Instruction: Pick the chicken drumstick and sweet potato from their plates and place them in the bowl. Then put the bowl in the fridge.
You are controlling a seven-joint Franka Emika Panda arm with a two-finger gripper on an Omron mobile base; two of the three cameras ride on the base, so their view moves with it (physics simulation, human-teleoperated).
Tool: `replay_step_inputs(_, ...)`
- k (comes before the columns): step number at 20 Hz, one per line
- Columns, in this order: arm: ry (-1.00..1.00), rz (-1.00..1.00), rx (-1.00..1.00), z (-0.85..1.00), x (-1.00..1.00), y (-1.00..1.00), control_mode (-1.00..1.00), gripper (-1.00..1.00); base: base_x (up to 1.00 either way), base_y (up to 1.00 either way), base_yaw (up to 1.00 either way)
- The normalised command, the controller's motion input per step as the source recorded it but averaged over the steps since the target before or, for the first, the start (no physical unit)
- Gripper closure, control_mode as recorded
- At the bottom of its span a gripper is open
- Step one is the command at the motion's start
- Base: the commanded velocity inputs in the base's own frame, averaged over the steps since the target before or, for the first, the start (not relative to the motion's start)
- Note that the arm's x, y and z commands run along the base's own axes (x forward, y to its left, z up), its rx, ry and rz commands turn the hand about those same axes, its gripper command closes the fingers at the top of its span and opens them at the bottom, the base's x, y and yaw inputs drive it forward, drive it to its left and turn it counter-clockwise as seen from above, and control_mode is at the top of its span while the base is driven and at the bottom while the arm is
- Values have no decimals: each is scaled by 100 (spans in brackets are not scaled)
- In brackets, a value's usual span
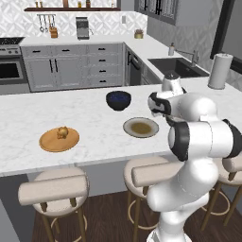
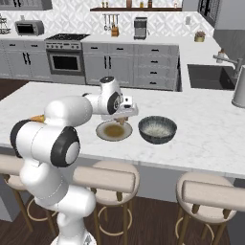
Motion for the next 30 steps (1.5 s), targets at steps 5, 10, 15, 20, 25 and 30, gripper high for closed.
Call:
replay_step_inputs(5, -9, 0, -11, 10, -4, -71, -100, 100, 0, 0, 0)
replay_step_inputs(10, -7, 0, 0, 0, 0, -68, -100, 100, 0, 0, 0)
replay_step_inputs(15, -7, 0, 16, -12, 18, -34, -100, 100, 0, 0, 0)
replay_step_inputs(20, 4, 0, 6, -2, 12, -14, -100, 100, 0, 0, 0)
replay_step_inputs(25, 6, 0, 0, -7, 12, -13, -100, 100, 0, 0, 0)
replay_step_inputs(30, 3, 0, 0, -27, 12, -2, -100, 100, 0, 0, 0)
